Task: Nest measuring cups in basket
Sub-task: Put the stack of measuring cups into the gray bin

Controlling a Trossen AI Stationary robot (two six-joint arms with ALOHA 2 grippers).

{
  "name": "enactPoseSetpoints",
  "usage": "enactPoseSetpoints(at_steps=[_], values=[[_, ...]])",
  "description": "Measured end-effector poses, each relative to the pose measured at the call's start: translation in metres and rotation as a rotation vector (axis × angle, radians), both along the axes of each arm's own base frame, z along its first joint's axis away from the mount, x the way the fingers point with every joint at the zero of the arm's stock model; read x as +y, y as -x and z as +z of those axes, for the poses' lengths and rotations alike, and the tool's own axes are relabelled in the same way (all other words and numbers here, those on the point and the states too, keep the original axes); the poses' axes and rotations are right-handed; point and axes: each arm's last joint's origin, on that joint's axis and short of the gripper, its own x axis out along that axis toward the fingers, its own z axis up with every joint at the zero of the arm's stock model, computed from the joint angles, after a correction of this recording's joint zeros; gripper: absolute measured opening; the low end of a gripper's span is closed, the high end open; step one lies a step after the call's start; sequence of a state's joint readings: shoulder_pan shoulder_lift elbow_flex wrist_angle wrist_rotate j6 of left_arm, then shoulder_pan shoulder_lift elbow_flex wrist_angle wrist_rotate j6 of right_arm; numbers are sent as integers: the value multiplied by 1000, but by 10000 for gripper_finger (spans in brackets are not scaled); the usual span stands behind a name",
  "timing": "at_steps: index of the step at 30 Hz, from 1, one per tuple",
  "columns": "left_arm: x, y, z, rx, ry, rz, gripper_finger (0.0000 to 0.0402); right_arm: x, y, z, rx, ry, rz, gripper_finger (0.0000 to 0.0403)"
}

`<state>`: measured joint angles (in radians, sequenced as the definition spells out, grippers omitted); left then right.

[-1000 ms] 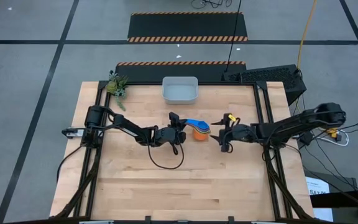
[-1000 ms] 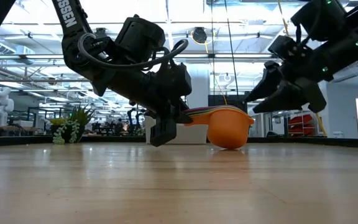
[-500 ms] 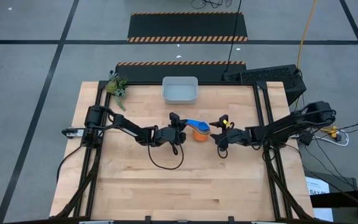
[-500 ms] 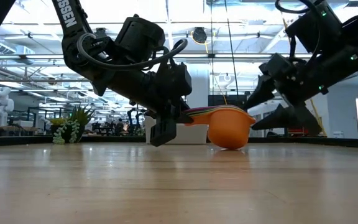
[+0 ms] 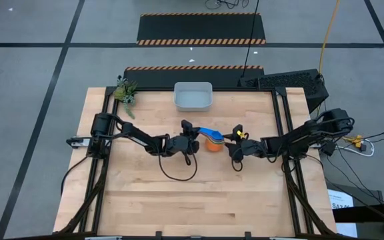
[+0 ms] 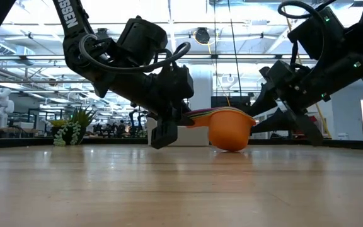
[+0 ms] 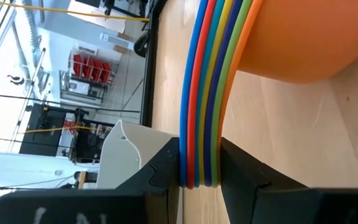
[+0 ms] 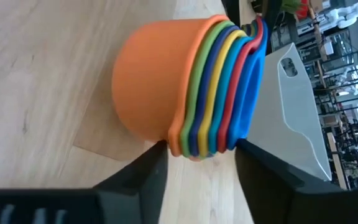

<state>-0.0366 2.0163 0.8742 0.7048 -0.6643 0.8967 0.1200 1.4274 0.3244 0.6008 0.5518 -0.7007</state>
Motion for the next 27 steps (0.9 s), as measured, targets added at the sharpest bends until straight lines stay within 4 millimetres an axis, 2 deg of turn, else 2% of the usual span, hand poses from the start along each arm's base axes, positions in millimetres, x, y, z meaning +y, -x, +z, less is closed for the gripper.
enactPoseSetpoints(at_steps=[9, 13, 16, 27], values=[[2, 0, -1, 4, 1, 4, 87, 0, 0, 1, -12, -9, 4, 96], [2, 0, -1, 3, 3, 1, 87, 0, 0, 1, -21, -31, -6, 92], [2, 0, 0, 2, 3, -1, 87, 0, 0, 1, -25, -33, -7, 111], [0, -1, 0, -1, 16, -31, 88, -1, 7, 6, -15, -93, -55, 227]])
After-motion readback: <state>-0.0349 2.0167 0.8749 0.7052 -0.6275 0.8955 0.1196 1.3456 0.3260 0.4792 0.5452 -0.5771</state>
